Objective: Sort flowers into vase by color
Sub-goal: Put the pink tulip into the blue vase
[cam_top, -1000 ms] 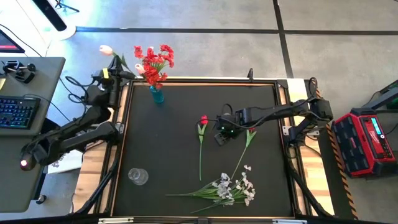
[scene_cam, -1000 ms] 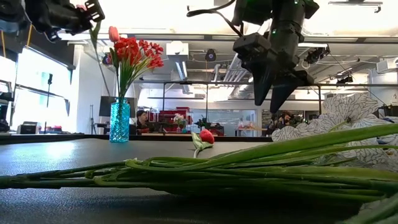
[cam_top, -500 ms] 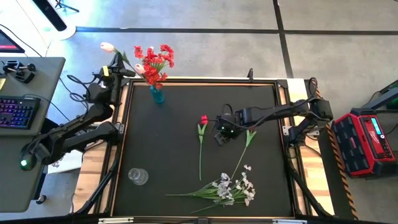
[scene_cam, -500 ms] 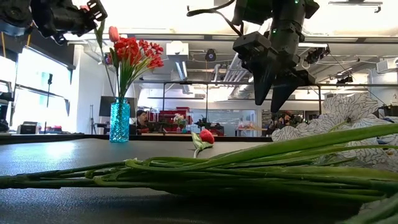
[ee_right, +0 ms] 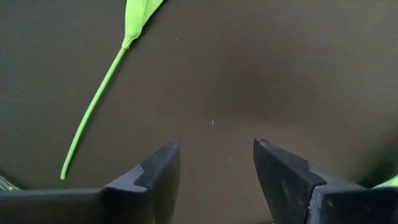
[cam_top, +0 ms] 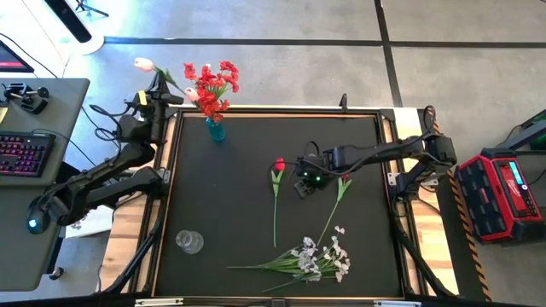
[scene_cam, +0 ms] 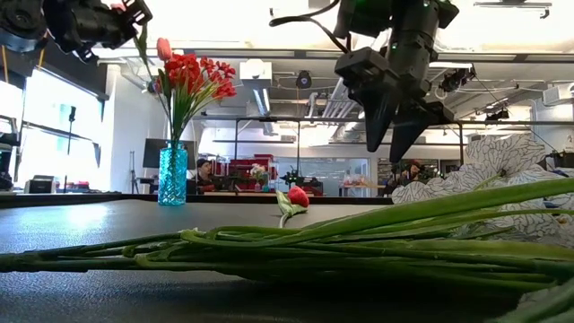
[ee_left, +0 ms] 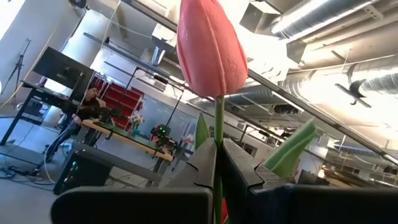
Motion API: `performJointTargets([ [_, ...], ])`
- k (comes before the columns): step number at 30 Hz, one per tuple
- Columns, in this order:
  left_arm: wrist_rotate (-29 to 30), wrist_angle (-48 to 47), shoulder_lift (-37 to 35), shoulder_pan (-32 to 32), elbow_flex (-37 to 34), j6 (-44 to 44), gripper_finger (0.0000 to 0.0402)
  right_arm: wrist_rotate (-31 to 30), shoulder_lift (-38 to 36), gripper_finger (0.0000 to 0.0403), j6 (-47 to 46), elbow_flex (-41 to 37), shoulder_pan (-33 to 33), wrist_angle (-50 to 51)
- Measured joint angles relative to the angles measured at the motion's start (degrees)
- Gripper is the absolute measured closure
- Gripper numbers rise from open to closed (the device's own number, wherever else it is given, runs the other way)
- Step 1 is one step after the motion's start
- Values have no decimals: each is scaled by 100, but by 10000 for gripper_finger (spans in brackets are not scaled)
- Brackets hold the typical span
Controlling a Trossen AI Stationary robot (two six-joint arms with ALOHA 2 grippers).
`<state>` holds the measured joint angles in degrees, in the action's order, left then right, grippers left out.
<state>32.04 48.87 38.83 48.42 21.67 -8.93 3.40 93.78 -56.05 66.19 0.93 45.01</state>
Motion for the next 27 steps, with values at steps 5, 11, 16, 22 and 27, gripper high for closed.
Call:
performJointTargets([
  [5, -72, -9, -5, -22, 2, 71, 401, 9, 0, 214, -57, 0, 61, -23],
  [11, -158, -88, -29, -65, 2, 57, 401, 9, 0, 214, -91, 0, 61, -55],
  [16, -211, -144, -27, -83, 4, 153, 401, 8, 0, 214, -92, 0, 61, -82],
  [22, -778, -1480, 47, -96, 504, 345, 401, 6, 0, 214, -199, 0, 73, -84],
  [27, -996, -1819, 301, -98, 879, 403, 401, 9, 0, 214, -201, 0, 149, -173],
])
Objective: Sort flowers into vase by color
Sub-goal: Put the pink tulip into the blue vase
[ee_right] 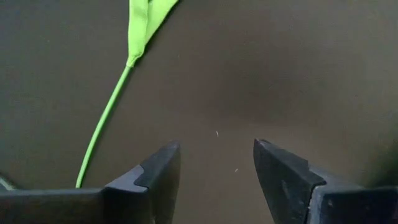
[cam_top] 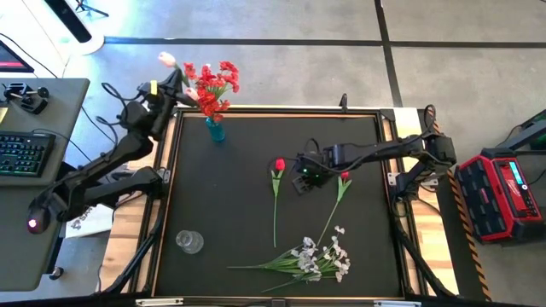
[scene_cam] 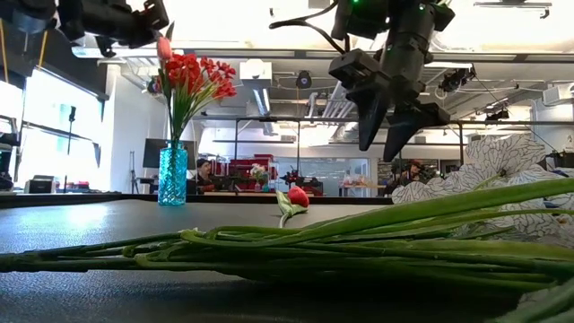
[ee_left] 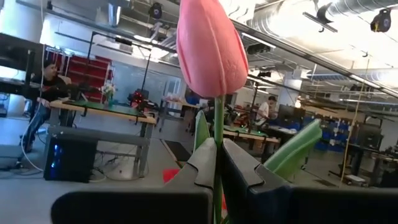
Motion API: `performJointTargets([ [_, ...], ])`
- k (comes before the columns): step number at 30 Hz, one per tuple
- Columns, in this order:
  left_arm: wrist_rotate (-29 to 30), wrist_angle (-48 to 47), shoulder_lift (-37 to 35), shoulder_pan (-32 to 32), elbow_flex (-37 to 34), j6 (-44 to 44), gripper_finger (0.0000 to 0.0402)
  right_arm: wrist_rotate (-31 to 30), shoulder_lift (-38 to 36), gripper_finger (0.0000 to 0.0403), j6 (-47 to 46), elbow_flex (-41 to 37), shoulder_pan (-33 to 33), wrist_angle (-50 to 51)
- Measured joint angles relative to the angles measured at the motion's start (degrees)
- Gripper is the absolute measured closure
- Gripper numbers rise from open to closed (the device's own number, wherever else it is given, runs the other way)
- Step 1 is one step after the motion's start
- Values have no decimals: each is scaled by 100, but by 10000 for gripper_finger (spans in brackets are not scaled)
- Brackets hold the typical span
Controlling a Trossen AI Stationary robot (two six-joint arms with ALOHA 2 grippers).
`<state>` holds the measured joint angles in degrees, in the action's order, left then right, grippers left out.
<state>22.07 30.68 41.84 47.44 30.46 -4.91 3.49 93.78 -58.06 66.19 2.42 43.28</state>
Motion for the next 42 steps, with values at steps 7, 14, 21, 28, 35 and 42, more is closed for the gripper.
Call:
performJointTargets([
  [7, -7, -198, 134, 2, 338, 210, 401, -2, 0, 214, -7, 0, 24, -128],
  [14, -91, -243, 339, 2, 354, 97, 401, -42, 0, 214, -4, 0, 24, -126],
  [21, -93, 190, 470, 5, 352, 288, 401, -42, 0, 214, -4, 0, 24, -124],
  [28, -93, 225, 459, 7, 352, 359, 401, -31, 0, 214, -4, 0, 24, -124],
  [35, -98, -19, 528, 7, 332, 216, 401, -26, 0, 214, -2, 0, 24, -122],
  [42, -116, 37, 707, 7, -31, -30, 401, -26, 0, 214, -3, 0, 24, -124],
])
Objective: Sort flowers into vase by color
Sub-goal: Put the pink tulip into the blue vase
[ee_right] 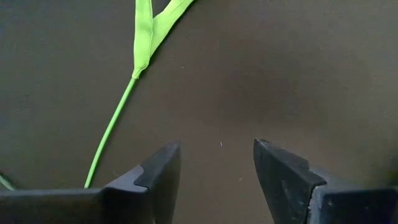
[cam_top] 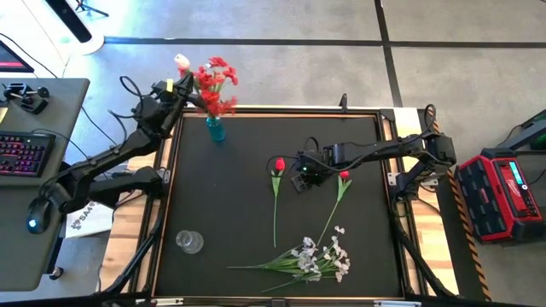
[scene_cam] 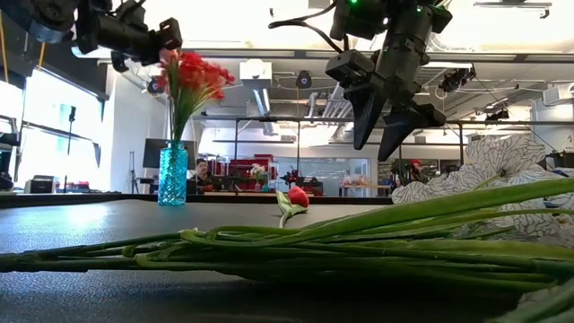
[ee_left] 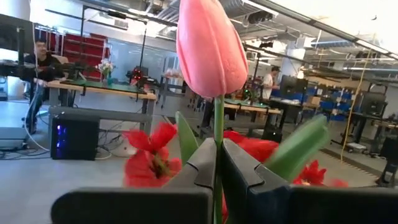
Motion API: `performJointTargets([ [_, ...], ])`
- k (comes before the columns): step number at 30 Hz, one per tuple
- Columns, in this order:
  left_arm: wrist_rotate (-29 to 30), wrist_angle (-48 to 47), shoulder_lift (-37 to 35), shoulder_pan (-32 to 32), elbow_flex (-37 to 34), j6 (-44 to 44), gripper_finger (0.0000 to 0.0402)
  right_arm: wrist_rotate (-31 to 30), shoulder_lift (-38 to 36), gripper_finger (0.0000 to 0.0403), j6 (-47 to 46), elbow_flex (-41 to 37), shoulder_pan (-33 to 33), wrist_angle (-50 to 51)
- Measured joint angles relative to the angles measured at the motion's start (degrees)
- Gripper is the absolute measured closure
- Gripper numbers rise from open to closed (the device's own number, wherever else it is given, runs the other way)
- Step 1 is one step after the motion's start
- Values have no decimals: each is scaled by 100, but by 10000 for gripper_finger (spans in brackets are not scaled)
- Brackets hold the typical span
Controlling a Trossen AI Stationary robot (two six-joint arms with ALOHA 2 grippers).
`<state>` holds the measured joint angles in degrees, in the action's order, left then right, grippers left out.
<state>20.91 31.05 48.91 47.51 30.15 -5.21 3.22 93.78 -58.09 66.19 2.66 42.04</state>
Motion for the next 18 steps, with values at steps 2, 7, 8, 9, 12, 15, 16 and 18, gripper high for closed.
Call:
performJointTargets([
  [2, 1, 72, 23, 0, -17, -13, 401, 0, 0, 214, -1, 0, 0, 2],
  [7, -10, 49, 90, -6, -43, 27, 401, 2, 0, 214, -1, 0, 0, 2],
  [8, -17, 39, 94, -4, -43, 26, 401, 2, 0, 214, 1, 0, 0, 2],
  [9, -55, 11, 96, -4, -43, 27, 401, 2, 0, 214, 1, 0, 0, 2],
  [12, -291, -86, 91, -4, -41, 214, 401, 0, 0, 214, 1, 0, 0, 2],
  [15, -421, -292, 94, -6, -41, 317, 401, 0, 0, 214, -1, 0, 0, 1],
  [16, -420, -371, 96, -4, -41, 324, 401, 0, 0, 214, 0, 0, 0, 2],
  [18, -418, -508, 96, -4, -41, 336, 401, -23, 0, 214, -1, 0, 0, 0],
])
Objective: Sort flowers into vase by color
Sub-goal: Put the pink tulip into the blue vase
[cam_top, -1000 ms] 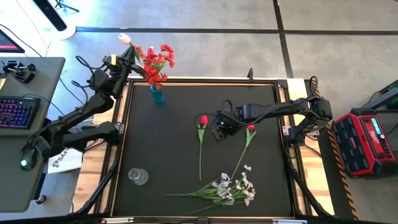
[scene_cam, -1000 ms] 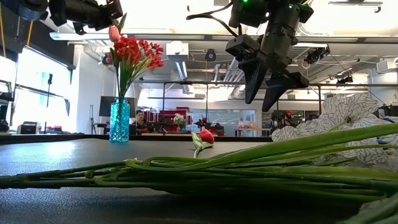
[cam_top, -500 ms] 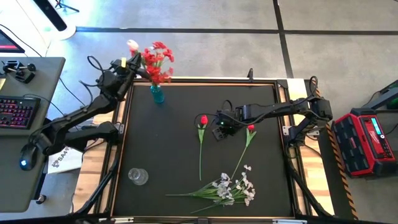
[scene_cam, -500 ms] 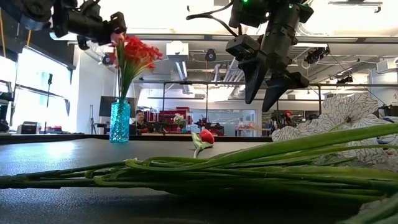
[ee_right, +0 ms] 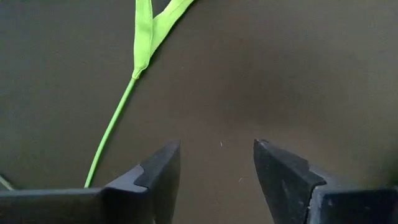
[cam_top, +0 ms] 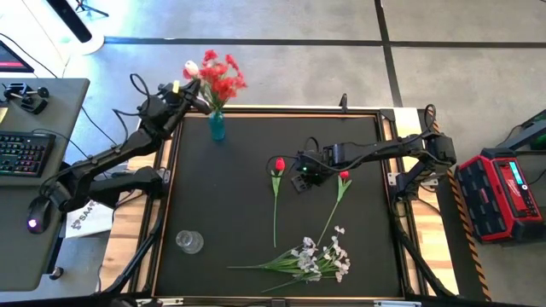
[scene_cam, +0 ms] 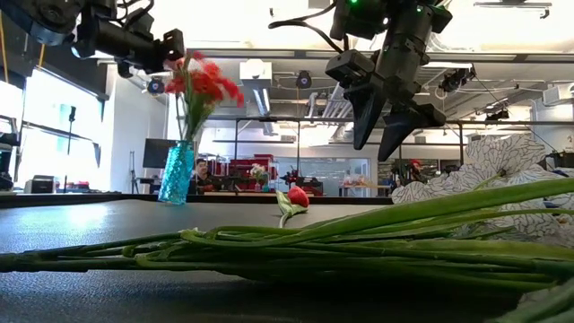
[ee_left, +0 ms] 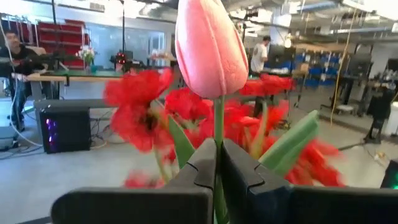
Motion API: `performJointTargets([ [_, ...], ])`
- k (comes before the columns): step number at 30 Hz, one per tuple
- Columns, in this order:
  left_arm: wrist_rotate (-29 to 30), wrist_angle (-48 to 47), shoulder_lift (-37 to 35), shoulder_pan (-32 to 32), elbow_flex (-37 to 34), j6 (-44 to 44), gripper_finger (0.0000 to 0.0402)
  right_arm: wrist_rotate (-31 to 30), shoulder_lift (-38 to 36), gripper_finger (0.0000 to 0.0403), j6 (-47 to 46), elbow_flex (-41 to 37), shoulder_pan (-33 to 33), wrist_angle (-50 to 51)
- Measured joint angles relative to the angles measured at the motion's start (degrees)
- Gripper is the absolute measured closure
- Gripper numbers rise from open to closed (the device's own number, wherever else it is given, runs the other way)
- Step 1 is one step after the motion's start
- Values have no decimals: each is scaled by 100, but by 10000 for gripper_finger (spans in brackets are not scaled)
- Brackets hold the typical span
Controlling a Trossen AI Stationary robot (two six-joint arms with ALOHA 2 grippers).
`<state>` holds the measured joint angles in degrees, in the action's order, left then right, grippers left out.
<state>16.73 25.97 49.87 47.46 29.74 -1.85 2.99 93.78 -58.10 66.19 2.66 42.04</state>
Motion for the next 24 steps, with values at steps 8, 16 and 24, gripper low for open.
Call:
performJointTargets([
  [8, -142, -163, -66, 0, -2, -43, 401, -38, 0, 214, 2, 0, 0, 0],
  [16, -206, -842, -590, -48, -2, -95, 401, -93, 0, 214, -13, 0, 0, -2],
  [24, -464, -1694, -865, -105, 0, 145, 401, -129, 0, 214, 60, 0, 36, -156],
])
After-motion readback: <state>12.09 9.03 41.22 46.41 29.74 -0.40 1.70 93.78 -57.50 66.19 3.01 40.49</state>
